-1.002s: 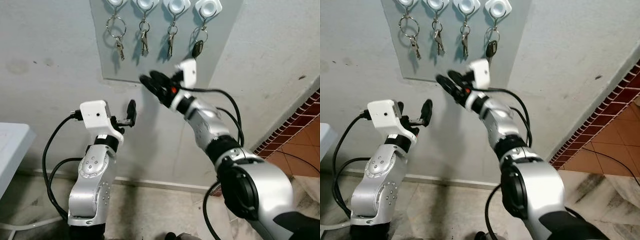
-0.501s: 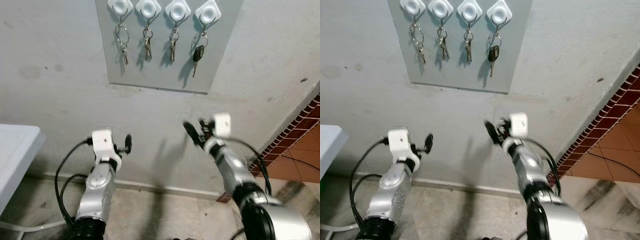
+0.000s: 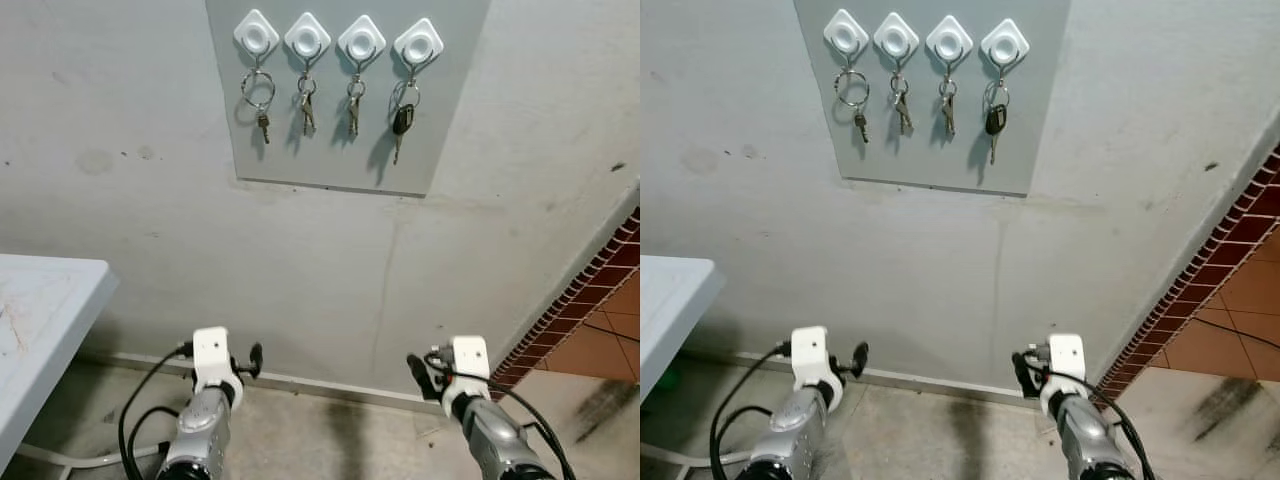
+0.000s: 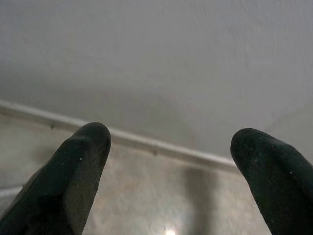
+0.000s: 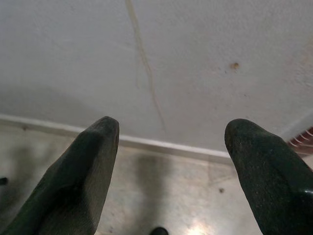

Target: Hang keys on a hook

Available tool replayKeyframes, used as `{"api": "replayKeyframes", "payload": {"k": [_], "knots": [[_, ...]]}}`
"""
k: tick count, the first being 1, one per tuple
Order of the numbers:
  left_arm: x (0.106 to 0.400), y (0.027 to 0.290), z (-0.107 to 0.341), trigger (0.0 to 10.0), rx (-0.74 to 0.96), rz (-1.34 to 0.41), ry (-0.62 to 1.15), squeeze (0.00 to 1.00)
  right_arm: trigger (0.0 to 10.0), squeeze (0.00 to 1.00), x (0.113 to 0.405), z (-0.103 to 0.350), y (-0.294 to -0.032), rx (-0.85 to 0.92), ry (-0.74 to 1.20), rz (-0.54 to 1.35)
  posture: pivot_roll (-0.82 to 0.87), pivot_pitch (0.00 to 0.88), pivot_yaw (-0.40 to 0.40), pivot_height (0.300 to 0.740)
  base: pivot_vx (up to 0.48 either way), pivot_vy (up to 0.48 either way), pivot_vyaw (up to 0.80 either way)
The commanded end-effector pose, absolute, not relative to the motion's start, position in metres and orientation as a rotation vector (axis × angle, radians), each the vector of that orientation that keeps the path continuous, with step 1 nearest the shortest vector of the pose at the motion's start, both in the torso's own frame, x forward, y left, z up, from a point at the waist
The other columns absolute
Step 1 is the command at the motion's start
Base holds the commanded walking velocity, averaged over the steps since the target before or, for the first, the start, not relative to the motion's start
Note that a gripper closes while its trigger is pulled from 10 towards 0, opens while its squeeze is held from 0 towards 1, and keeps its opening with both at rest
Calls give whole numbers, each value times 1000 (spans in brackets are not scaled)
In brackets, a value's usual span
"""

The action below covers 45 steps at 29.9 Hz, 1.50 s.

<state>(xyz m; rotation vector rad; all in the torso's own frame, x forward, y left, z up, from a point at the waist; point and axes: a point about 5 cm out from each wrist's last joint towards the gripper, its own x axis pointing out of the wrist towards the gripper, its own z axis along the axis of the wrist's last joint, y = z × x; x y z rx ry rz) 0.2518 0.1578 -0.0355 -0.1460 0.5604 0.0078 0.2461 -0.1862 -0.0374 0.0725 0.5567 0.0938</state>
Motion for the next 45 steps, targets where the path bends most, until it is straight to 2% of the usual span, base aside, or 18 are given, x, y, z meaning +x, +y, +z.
{"api": "replayKeyframes", "payload": {"k": [1,8,14,25,28,36,45], "knots": [[242,160,-44,10000,-132,9,609,0,10000,0,233,-48,-185,53,625,96,0,0,-10,740,0,0,0],[207,162,-70,10000,-90,-9,766,0,10000,0,201,-70,-187,-22,766,89,-4,0,11,740,0,0,0],[188,170,-79,10000,-53,-12,820,0,10000,0,181,-81,-185,-35,841,89,-21,0,55,740,0,0,0],[190,176,-77,10000,-25,10,782,0,10000,0,172,-87,-177,-47,883,111,-40,0,50,740,0,0,0],[191,170,-76,10000,-1,-16,771,0,10000,0,171,-87,-177,-48,888,109,-53,0,29,740,0,0,0],[191,161,-76,10000,50,-77,763,0,10000,0,172,-87,-174,-65,899,142,-46,0,35,740,0,0,0],[189,160,-79,10000,-4,-33,797,0,10000,0,172,-88,-174,-61,915,135,-47,0,34,740,0,0,0]]}}
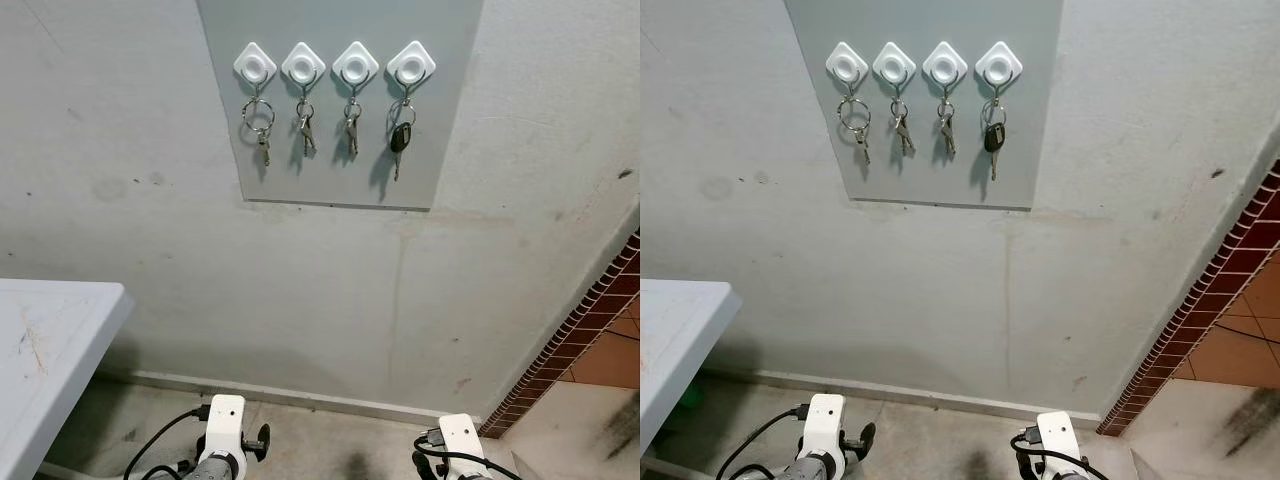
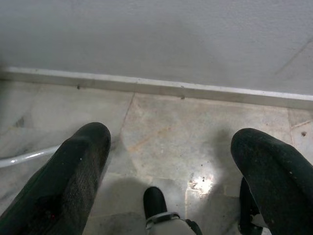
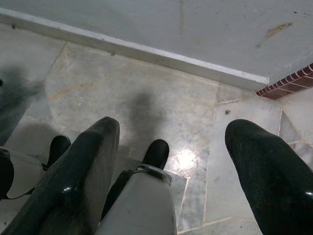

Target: Hang keys on a hook

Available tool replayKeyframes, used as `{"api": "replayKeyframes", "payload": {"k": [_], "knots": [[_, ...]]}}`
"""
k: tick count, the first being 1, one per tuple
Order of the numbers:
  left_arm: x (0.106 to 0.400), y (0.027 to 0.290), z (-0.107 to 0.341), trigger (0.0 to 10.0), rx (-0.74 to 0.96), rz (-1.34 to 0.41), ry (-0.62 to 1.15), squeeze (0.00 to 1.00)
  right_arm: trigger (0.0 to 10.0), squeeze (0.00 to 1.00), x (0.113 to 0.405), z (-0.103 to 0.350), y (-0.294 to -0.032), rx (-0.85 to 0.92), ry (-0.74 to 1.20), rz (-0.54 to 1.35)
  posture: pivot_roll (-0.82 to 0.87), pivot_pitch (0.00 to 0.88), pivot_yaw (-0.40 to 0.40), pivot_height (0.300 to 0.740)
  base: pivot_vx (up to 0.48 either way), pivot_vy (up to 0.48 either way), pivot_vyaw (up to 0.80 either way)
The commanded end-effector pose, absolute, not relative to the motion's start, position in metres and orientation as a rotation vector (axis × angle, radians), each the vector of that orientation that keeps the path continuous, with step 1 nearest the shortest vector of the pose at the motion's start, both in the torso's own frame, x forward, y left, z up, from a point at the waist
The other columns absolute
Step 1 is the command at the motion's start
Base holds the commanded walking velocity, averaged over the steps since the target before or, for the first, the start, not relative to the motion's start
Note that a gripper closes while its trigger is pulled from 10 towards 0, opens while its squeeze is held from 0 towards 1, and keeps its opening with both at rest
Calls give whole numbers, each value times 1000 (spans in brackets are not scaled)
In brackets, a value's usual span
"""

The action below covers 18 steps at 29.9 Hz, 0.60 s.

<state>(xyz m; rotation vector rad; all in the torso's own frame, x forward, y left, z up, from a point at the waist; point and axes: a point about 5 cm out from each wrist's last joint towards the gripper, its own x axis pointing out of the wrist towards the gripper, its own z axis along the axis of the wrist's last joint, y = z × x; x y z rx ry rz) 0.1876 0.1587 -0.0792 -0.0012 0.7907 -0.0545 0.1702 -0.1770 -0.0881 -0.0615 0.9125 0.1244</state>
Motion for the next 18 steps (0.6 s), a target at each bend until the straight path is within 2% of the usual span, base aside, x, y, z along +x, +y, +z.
{"api": "replayKeyframes", "payload": {"k": [1,13,18], "knots": [[189,159,-79,10000,-11,-33,798,0,10000,0,173,-88,-174,-62,915,136,-47,0,34,740,0,0,0],[186,159,-81,10000,-58,-17,825,0,10000,0,171,-89,-176,-81,937,125,-55,0,34,740,0,0,0],[185,158,-82,10000,-60,-22,831,0,10000,0,170,-89,-176,-86,942,134,-52,0,29,740,0,0,-700]]}}
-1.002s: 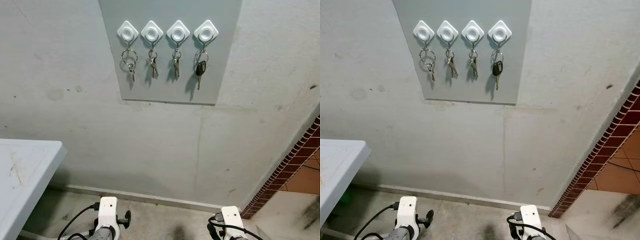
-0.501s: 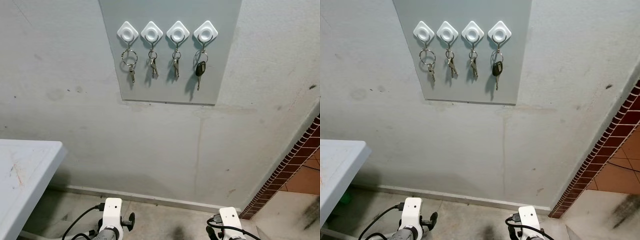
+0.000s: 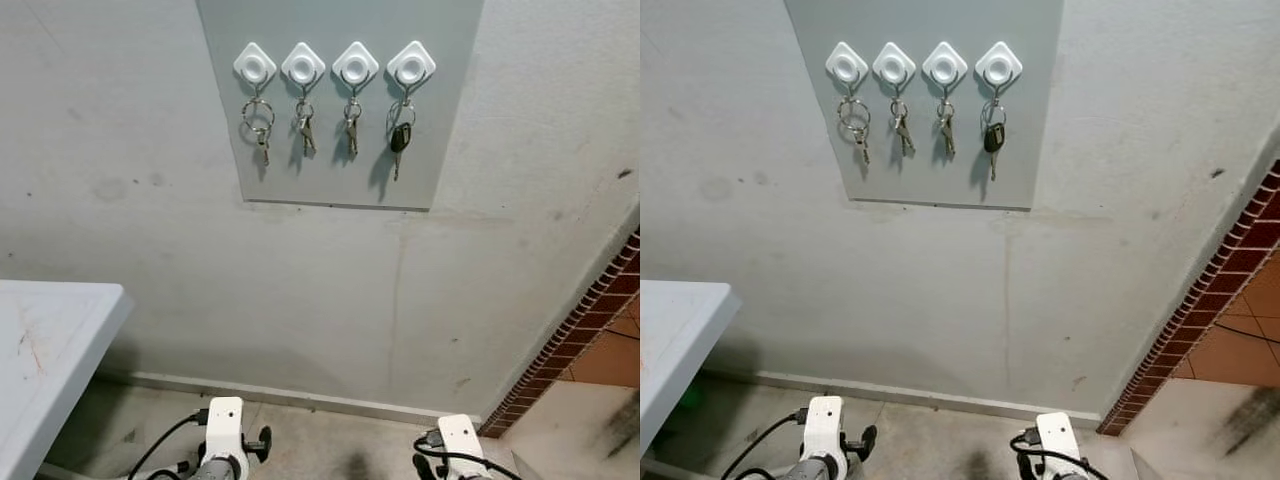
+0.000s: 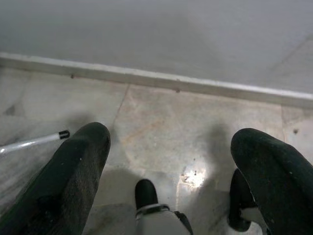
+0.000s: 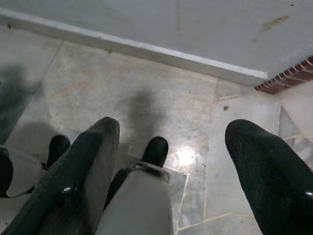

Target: Hang keys on a hook

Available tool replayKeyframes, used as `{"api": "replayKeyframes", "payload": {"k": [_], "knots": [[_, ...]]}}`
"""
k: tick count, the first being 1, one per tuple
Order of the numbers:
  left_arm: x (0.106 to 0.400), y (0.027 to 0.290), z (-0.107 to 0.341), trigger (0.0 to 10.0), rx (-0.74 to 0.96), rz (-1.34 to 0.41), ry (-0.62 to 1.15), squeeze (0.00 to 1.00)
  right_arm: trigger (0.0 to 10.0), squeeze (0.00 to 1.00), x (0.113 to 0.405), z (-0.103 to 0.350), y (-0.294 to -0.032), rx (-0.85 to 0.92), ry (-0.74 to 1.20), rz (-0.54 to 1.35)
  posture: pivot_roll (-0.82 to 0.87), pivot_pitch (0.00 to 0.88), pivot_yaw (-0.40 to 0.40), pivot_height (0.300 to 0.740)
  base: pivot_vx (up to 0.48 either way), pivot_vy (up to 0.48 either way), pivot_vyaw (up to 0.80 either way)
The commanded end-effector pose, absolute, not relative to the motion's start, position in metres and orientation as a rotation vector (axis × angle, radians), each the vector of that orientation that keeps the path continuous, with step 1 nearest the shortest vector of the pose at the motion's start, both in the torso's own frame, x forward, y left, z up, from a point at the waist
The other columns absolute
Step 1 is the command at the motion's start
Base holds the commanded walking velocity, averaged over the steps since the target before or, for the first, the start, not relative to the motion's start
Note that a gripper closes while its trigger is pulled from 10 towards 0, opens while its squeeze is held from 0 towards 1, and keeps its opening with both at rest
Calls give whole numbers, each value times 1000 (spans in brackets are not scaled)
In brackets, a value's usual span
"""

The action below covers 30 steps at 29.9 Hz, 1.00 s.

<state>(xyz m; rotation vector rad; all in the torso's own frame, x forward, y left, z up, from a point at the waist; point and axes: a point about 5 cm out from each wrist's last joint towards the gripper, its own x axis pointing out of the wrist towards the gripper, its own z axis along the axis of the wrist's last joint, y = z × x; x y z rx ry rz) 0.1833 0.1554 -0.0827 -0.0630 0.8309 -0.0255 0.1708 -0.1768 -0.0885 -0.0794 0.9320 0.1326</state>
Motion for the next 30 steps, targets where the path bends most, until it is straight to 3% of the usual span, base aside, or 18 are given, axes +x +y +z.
{"api": "replayKeyframes", "payload": {"k": [1,26,30], "knots": [[185,158,-82,10000,-61,-23,832,0,10000,0,170,-89,-175,-92,943,140,-50,0,26,740,0,0,-775],[185,153,-82,10000,-19,-67,835,0,10000,0,169,-90,-175,-117,949,151,-50,0,24,740,0,0,-748],[185,153,-82,10000,-20,-70,835,0,10000,0,169,-90,-175,-116,949,151,-50,0,24,740,0,-480,-719]]}}
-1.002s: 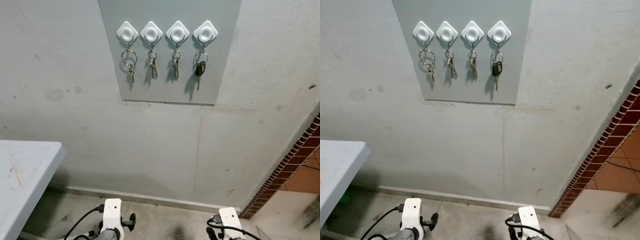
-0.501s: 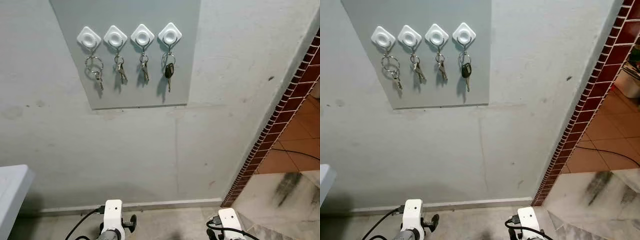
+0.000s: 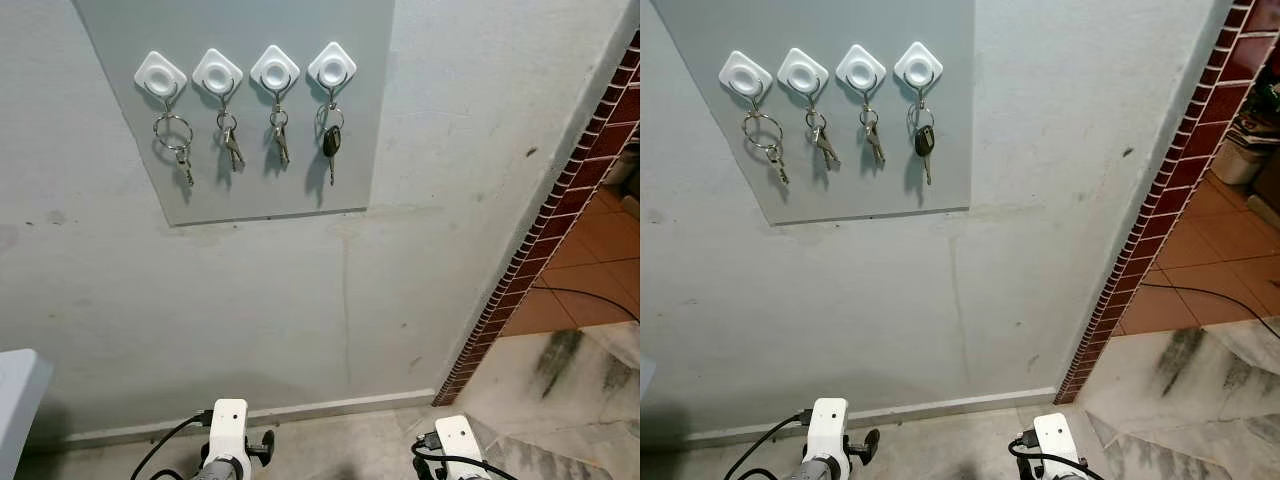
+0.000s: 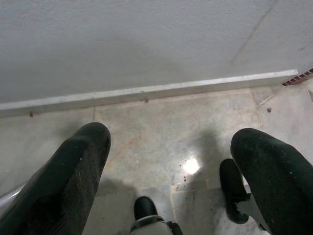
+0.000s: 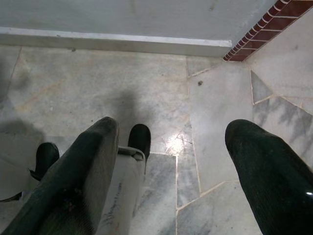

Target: Hang keys on a hook

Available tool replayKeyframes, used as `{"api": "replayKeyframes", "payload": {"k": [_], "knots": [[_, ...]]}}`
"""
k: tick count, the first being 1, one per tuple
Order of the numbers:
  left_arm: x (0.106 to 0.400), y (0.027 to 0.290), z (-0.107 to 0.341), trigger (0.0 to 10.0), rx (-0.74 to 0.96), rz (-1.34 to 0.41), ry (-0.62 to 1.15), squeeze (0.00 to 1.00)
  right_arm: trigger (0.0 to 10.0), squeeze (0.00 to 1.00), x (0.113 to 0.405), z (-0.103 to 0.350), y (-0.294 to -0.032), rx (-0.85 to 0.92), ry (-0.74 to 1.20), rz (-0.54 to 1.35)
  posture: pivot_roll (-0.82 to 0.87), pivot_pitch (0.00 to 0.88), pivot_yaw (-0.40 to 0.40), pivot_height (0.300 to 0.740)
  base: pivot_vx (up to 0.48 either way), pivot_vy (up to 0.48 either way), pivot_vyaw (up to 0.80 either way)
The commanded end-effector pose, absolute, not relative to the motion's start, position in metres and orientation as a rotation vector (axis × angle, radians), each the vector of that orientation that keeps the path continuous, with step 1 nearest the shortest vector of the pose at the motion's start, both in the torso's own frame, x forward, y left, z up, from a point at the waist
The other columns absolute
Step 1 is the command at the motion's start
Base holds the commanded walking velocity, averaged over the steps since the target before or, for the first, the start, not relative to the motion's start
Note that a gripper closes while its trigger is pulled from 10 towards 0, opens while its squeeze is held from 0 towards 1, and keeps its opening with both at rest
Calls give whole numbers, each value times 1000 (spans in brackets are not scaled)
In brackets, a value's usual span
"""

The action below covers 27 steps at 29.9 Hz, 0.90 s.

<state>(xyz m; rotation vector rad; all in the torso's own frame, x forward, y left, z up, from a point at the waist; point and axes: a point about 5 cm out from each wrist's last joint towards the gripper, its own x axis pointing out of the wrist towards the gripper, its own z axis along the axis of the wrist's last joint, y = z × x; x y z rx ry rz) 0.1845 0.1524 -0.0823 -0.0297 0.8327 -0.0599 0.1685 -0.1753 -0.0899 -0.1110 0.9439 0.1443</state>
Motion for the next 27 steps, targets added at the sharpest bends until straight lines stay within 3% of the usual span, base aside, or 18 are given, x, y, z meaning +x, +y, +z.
{"api": "replayKeyframes", "payload": {"k": [1,3,27], "knots": [[184,153,-83,10000,-22,-69,836,0,10000,0,169,-90,-175,-115,949,152,-50,0,24,740,0,-480,-719],[183,153,-83,10000,-18,-67,847,0,10000,0,169,-90,-175,-116,950,152,-48,0,23,740,0,-480,-716],[182,154,-84,10000,-58,-47,846,0,10000,0,170,-90,-175,-107,950,151,-41,0,16,740,0,0,-704]]}}
